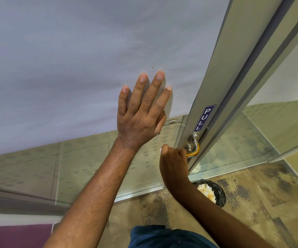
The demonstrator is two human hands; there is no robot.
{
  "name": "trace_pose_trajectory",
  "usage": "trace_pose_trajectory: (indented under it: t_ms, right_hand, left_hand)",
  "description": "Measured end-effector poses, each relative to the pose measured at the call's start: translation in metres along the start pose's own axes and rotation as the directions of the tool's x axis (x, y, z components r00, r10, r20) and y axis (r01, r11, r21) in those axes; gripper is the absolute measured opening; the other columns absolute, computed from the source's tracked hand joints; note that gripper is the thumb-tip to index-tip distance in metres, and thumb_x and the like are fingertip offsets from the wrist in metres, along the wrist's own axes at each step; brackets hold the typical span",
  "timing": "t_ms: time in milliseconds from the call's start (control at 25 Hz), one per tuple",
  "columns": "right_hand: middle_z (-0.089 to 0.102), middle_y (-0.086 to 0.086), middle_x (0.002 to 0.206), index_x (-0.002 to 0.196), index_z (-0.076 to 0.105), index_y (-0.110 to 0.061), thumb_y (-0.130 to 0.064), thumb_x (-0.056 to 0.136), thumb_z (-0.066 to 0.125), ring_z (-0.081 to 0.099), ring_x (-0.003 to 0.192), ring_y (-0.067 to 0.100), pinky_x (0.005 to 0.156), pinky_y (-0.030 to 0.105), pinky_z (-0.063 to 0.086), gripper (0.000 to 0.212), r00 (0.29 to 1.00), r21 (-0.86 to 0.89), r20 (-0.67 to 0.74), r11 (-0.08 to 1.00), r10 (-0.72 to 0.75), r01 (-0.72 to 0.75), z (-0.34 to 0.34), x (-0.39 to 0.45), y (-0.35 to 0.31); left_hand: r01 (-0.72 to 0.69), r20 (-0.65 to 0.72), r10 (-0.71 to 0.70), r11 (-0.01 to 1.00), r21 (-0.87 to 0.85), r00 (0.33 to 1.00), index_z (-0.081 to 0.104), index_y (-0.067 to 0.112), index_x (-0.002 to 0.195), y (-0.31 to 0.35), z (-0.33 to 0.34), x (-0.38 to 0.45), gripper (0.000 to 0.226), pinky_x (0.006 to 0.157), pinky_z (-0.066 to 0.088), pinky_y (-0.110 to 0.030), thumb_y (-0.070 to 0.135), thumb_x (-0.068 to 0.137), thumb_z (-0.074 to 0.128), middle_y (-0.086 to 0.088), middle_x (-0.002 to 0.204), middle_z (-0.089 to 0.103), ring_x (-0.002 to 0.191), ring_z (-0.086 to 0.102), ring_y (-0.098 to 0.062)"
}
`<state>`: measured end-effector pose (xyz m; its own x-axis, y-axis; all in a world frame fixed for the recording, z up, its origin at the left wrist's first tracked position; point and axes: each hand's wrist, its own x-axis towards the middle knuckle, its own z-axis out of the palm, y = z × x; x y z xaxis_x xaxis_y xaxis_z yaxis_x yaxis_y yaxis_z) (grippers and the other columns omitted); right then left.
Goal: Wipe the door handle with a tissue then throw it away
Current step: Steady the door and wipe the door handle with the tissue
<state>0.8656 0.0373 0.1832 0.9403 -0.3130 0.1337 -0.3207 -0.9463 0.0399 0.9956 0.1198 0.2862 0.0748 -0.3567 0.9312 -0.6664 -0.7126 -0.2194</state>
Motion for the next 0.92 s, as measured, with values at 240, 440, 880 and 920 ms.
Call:
trace_pose_trajectory:
  t_ms: [240, 440, 880, 920]
  right_hand:
    - [0.044, 0.000, 0.045, 0.071, 0.065, -0.008, -0.022, 0.082, 0.084, 0.046, 0.031, 0.016, 0.067, 0.037, 0.055, 0.026, 0.995, 0.076, -0.087, 0.995, -0.058, 0.064, -0.005, 0.014, 0.006]
    - [0.069, 0.006, 0.085, 0.111, 0.064, -0.011, -0.017, 0.085, 0.075, 0.065, 0.073, 0.022, 0.079, 0.039, 0.053, 0.029, 0.990, 0.175, -0.137, 0.983, -0.029, 0.053, 0.016, -0.014, 0.019]
    - [0.051, 0.000, 0.045, 0.069, 0.063, -0.011, -0.026, 0.090, 0.075, 0.043, 0.034, 0.015, 0.071, 0.038, 0.055, 0.028, 0.994, 0.058, -0.104, 0.997, -0.039, 0.045, -0.003, 0.012, 0.006]
    - [0.051, 0.000, 0.045, 0.067, 0.063, -0.010, -0.026, 0.091, 0.075, 0.036, 0.034, 0.015, 0.070, 0.038, 0.055, 0.031, 0.987, 0.048, -0.149, 0.996, -0.061, 0.069, -0.003, 0.014, 0.008]
  left_hand:
    - [0.003, 0.020, -0.003, 1.000, 0.003, 1.000, 0.049, 0.023, 0.158, 0.000, -0.002, 0.001, 0.063, 0.138, -0.002, -0.049, 0.026, 0.097, 0.065, -0.004, 0.178, 0.024, 0.169, 0.003, -0.025]
    - [-0.007, 0.005, 0.006, 1.000, 0.012, 1.000, 0.046, 0.023, 0.160, -0.002, -0.001, 0.000, 0.065, 0.138, -0.002, -0.049, 0.026, 0.098, 0.064, -0.002, 0.180, 0.012, 0.169, 0.005, -0.026]
    - [0.000, 0.011, 0.000, 1.000, 0.005, 1.000, 0.051, 0.023, 0.156, -0.001, -0.001, 0.001, 0.060, 0.138, -0.002, -0.048, 0.025, 0.098, 0.063, -0.002, 0.179, 0.019, 0.169, 0.004, -0.025]
    - [0.002, 0.016, -0.002, 1.000, 0.005, 1.000, 0.051, 0.023, 0.156, -0.001, -0.002, 0.001, 0.059, 0.138, -0.003, -0.048, 0.026, 0.098, 0.063, -0.003, 0.178, 0.024, 0.169, 0.003, -0.025]
